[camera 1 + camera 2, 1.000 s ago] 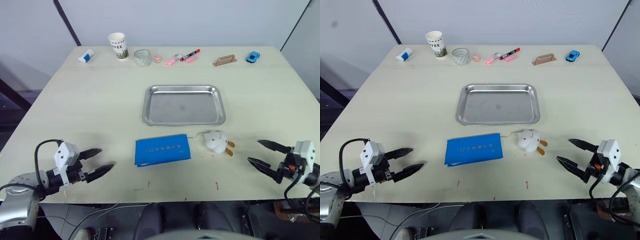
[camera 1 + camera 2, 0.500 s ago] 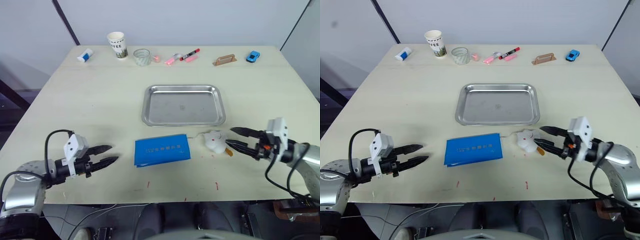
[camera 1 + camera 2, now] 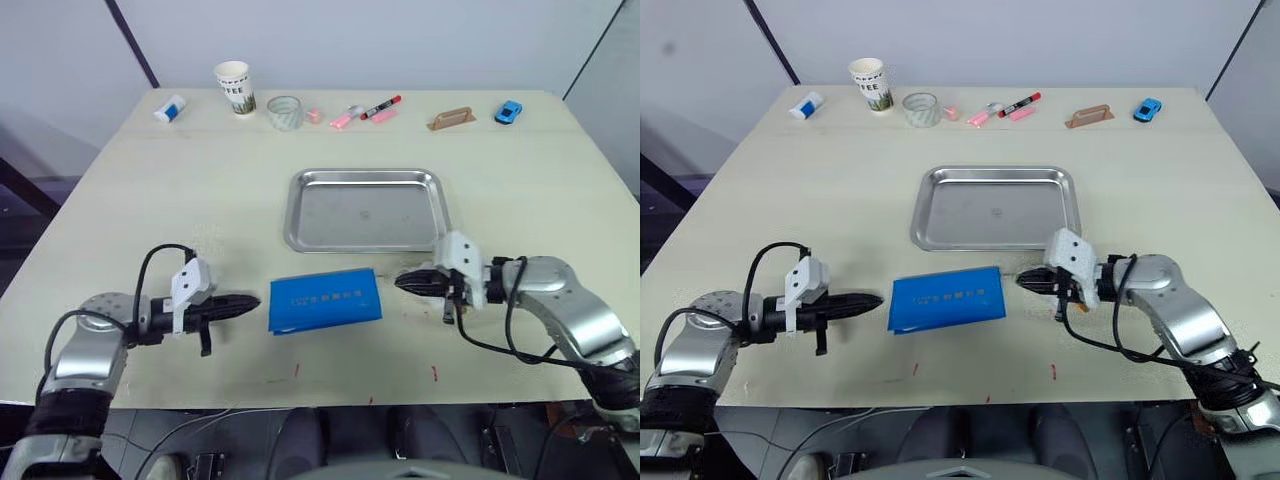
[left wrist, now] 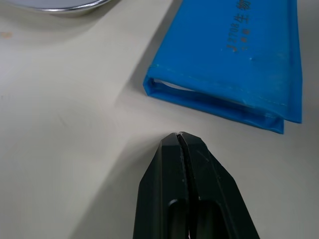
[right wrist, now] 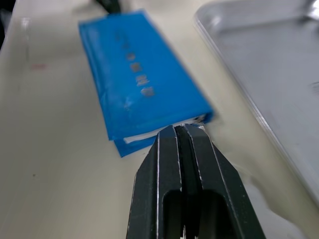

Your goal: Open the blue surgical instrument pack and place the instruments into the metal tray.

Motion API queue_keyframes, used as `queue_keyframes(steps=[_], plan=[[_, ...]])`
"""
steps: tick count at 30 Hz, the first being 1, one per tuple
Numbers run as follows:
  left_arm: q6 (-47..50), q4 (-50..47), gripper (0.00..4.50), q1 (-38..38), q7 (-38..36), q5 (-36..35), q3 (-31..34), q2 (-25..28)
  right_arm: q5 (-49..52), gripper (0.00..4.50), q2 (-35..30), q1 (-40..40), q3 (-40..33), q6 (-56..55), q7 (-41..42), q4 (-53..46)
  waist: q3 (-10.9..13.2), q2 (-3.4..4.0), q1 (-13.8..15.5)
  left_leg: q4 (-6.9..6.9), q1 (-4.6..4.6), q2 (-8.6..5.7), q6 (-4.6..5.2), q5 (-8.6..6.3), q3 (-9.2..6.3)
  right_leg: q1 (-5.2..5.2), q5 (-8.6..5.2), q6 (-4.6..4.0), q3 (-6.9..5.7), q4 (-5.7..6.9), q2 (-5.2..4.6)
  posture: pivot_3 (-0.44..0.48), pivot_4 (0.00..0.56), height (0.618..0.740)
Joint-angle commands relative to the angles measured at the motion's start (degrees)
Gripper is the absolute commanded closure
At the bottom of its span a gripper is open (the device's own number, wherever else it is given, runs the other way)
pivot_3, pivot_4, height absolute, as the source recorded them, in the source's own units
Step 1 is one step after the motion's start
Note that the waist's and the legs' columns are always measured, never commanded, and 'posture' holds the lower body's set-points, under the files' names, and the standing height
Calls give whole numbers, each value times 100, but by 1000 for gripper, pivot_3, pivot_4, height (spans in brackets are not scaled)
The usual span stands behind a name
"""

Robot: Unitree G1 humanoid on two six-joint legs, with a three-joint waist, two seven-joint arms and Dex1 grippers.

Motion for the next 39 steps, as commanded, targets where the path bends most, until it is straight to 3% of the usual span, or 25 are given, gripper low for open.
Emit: queue_keyframes(steps=[1,12,31,39], plan=[[-159,286,4453,-93,-122,131,-137,-44,-333,4500,4,-182,227,84,-41,71,0,0,9,1,-1,0,0,0,0,0,0,0,-1,0,0,0,150,718],[15,242,4453,-406,-266,144,-480,-221,-901,4500,290,-615,809,113,106,390,0,1,19,36,-7,0,1,0,-8,4,1,2,-4,19,0,0,150,718],[294,176,4453,-976,-291,292,-940,-765,-828,4500,361,-481,411,127,275,441,0,1,163,86,-40,-2,1,0,-40,1,1,2,-35,39,-3,0,150,718],[265,215,4453,-1209,-445,397,-1168,-993,-765,4500,6,-62,321,299,434,65,0,1,171,87,-47,-4,1,0,-50,1,1,2,-43,39,-4,0,150,718]])
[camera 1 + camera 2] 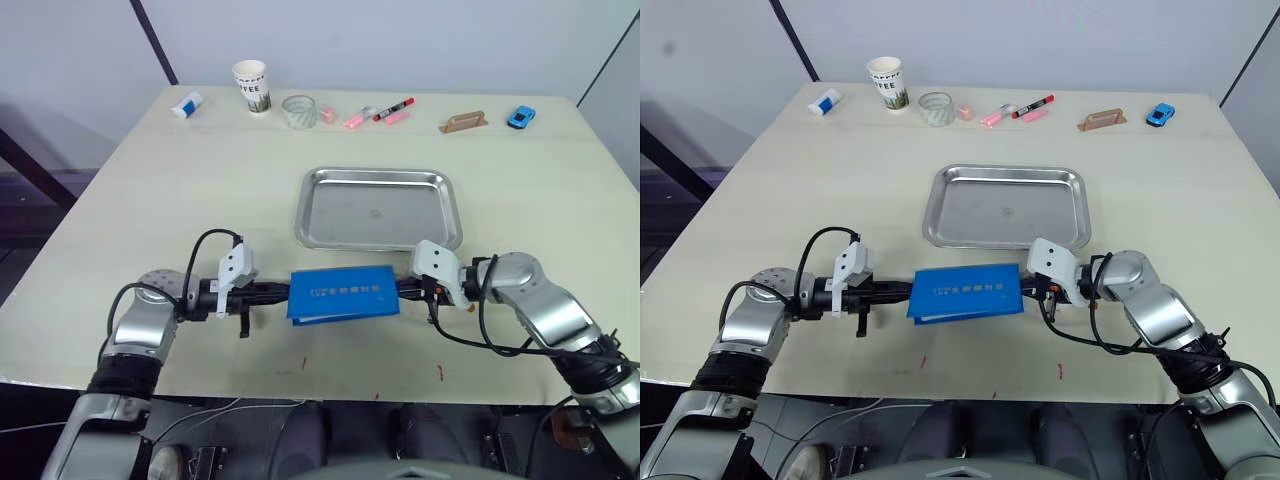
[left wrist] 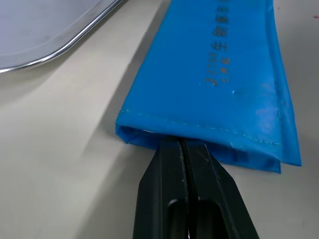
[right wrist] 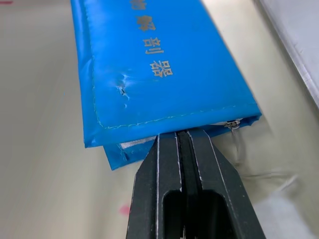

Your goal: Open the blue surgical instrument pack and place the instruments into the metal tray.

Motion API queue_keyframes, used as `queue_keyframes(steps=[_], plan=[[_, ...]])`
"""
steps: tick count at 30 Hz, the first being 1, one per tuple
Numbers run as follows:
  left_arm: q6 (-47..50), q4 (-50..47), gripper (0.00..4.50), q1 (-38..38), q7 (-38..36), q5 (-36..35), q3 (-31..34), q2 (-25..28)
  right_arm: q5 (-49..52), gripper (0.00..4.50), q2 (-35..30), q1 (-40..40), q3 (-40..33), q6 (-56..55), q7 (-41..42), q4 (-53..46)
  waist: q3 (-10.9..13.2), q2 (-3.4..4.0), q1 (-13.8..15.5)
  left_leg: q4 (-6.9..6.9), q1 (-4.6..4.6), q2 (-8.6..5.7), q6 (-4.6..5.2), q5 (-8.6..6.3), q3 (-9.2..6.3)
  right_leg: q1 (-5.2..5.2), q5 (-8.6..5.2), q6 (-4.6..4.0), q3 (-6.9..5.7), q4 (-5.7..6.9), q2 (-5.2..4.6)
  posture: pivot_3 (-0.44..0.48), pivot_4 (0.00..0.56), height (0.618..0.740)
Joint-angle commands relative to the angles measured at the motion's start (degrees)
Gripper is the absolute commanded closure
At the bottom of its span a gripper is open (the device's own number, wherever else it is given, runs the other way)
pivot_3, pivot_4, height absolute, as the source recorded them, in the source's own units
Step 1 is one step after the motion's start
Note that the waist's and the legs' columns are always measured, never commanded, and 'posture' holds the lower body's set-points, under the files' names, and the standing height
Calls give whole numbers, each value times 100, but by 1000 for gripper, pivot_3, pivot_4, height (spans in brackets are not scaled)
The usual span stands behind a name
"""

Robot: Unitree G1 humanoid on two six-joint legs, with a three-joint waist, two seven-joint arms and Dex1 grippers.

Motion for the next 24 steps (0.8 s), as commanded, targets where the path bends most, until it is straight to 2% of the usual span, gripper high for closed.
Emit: queue_keyframes(steps=[1,11,24], plan=[[8,-84,4453,-96,-157,86,-371,-208,127,4500,-187,219,-133,79,95,-409,0,0,4,0,0,-1,0,0,-1,0,0,0,-1,0,0,0,150,718],[-29,52,4453,-368,-242,247,-640,-565,279,4500,-510,648,-476,227,50,-713,0,0,31,4,-8,-6,0,0,-12,3,0,1,-4,-5,-1,0,150,718],[-208,231,4453,-400,-372,391,-655,-680,312,4500,-680,923,-665,97,39,-702,0,0,88,8,-11,-10,0,0,-25,17,2,4,-7,-24,1,0,150,718]])
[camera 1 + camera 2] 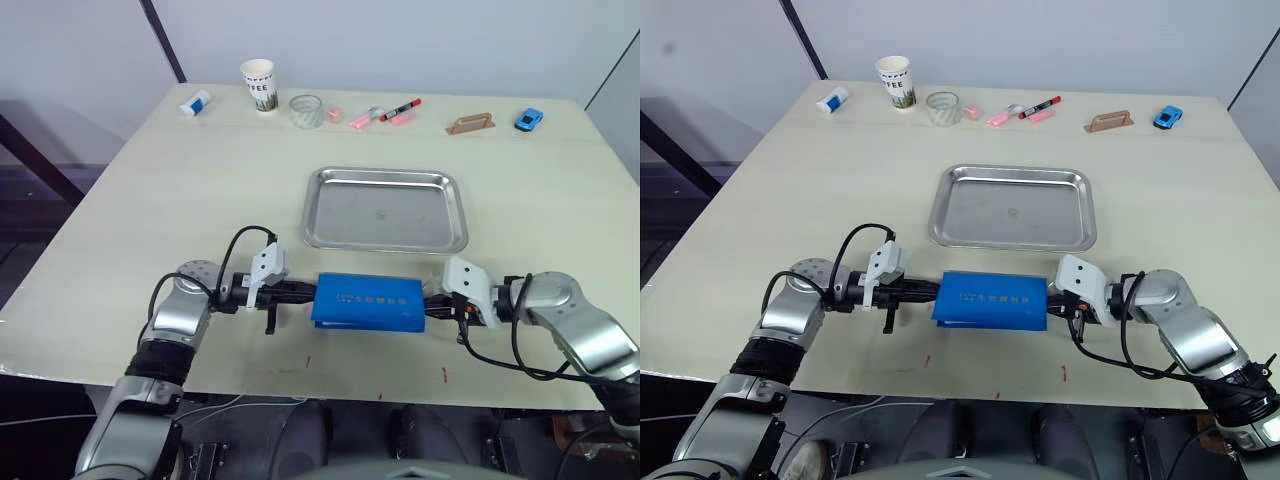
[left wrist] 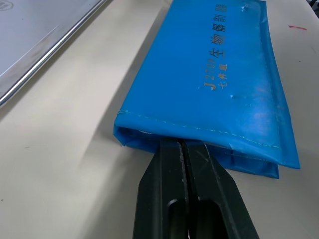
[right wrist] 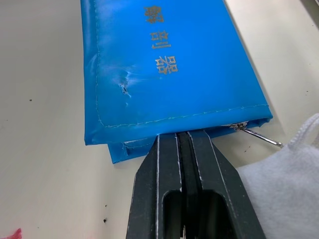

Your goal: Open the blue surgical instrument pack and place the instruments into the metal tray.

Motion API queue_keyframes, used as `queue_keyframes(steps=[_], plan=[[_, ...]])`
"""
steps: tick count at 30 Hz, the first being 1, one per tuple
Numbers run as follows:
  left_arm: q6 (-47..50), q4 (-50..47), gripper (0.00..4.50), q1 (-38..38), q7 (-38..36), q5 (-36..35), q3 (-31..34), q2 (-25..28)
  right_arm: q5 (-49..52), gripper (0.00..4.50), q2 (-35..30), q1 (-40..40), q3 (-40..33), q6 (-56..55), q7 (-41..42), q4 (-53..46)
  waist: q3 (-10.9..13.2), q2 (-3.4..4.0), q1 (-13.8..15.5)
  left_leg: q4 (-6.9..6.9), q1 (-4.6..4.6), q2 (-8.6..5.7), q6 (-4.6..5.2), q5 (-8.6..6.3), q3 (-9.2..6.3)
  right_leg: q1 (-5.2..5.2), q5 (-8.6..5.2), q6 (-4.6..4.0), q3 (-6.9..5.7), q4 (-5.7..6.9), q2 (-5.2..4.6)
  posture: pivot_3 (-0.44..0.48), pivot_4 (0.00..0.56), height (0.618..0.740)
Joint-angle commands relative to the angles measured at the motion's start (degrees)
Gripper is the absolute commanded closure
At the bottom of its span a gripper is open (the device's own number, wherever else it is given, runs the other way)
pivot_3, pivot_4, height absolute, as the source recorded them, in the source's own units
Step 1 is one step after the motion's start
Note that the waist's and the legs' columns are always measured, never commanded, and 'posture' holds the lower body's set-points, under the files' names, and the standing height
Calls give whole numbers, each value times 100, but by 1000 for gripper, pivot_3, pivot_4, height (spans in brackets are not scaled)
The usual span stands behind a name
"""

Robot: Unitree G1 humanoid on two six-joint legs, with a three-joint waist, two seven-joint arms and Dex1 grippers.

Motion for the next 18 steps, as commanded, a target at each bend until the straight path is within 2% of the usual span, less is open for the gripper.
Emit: queue_keyframes(steps=[1,8,18], plan=[[10,25,4453,28,-187,18,-274,-63,144,4500,-73,128,-183,-64,41,-93,0,0,17,0,0,0,0,0,0,1,1,1,0,-3,0,0,150,718],[256,-87,4453,34,-307,-171,-68,171,320,4500,-321,514,-647,-220,5,-230,0,0,14,-3,-7,1,1,-1,-3,0,1,3,-2,-14,2,0,150,718],[89,-18,4453,156,-311,-277,87,407,409,4500,-504,909,-1262,-631,-192,-362,0,0,-98,-4,-6,4,1,0,-7,-1,1,2,-3,-10,5,0,150,718]])
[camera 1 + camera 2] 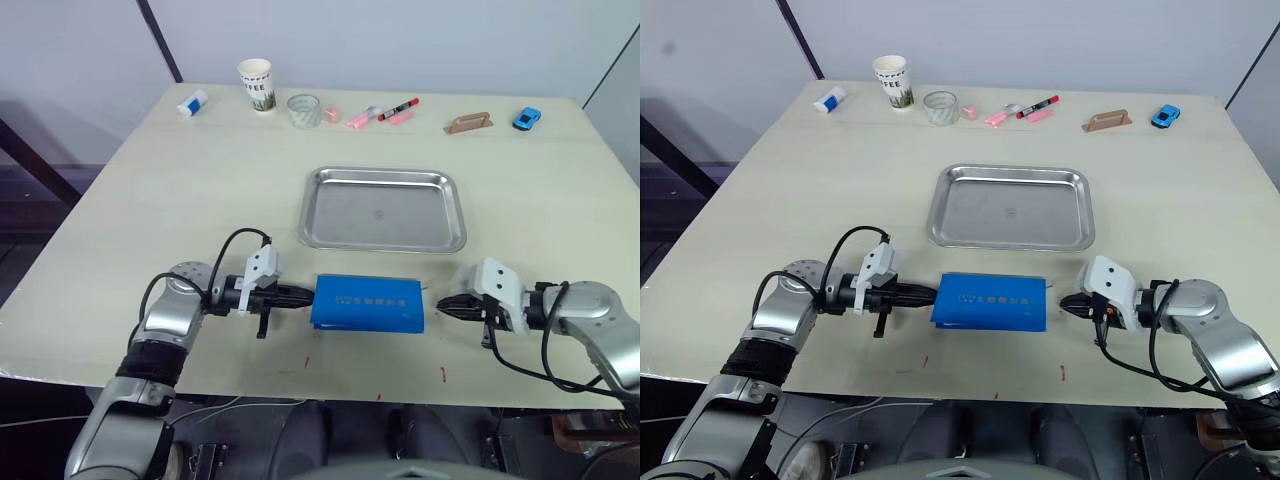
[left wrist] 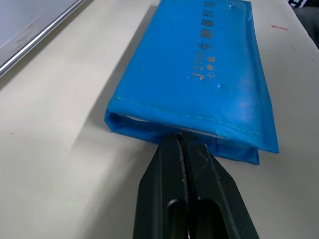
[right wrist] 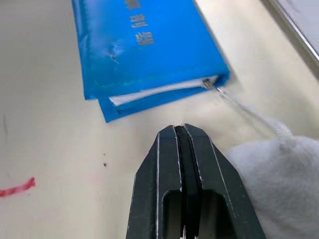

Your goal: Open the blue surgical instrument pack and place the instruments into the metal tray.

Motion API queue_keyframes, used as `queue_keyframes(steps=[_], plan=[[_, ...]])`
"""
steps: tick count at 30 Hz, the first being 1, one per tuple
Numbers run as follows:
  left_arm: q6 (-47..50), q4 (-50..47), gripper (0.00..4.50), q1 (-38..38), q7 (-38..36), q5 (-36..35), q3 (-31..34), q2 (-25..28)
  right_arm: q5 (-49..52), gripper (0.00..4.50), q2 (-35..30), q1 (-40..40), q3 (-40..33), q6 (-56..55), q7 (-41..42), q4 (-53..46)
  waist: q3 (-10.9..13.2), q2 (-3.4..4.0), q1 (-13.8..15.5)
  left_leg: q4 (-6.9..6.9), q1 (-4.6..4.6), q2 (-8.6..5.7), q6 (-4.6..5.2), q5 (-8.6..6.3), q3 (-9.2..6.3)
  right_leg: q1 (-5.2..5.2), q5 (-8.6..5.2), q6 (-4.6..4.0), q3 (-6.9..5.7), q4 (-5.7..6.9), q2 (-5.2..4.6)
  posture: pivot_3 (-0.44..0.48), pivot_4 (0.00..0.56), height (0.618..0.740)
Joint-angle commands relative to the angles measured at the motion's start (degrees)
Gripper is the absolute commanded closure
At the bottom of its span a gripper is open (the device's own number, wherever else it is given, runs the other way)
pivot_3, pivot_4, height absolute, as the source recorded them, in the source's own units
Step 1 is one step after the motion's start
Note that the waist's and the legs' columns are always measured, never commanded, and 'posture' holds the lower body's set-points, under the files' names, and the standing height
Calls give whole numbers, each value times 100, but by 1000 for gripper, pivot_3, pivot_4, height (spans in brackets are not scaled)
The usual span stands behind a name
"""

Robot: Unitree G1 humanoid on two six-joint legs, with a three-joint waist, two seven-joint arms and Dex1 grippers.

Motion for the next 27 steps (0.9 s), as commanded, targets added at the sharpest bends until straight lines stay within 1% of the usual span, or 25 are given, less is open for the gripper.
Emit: queue_keyframes(steps=[1,8,12,18,24,27], plan=[[-56,-13,4453,55,-67,-31,53,101,3,4500,-155,78,-309,-156,-67,-146,0,0,-27,0,0,0,0,0,0,0,0,0,0,0,0,0,150,718],[-103,-9,4453,79,-126,-111,86,197,-72,4500,-253,258,-551,-490,-203,-189,0,0,-34,0,0,1,0,0,0,0,0,0,1,0,2,0,150,718],[-125,-73,4453,125,-255,-301,224,311,-56,4500,-272,493,-826,-922,-226,-179,1,1,-33,-1,0,2,0,0,0,-1,0,0,1,-1,2,0,150,718],[-224,-137,4453,220,-515,-568,463,517,150,4500,-193,856,-1203,-1282,-181,-126,2,1,-33,-2,0,4,0,0,0,-2,-1,-1,0,-1,4,0,150,718],[-264,-303,4453,331,-829,-901,808,814,735,4500,-37,1496,-1813,-1641,108,0,3,1,-29,-2,0,4,0,0,1,-1,-1,0,1,-1,4,0,150,718],[-157,-495,4453,388,-924,-1080,940,990,1300,4500,159,1706,-2099,-1618,274,-126,4,0,-31,-2,0,5,0,0,0,-1,-1,0,0,0,4,0,150,718]])
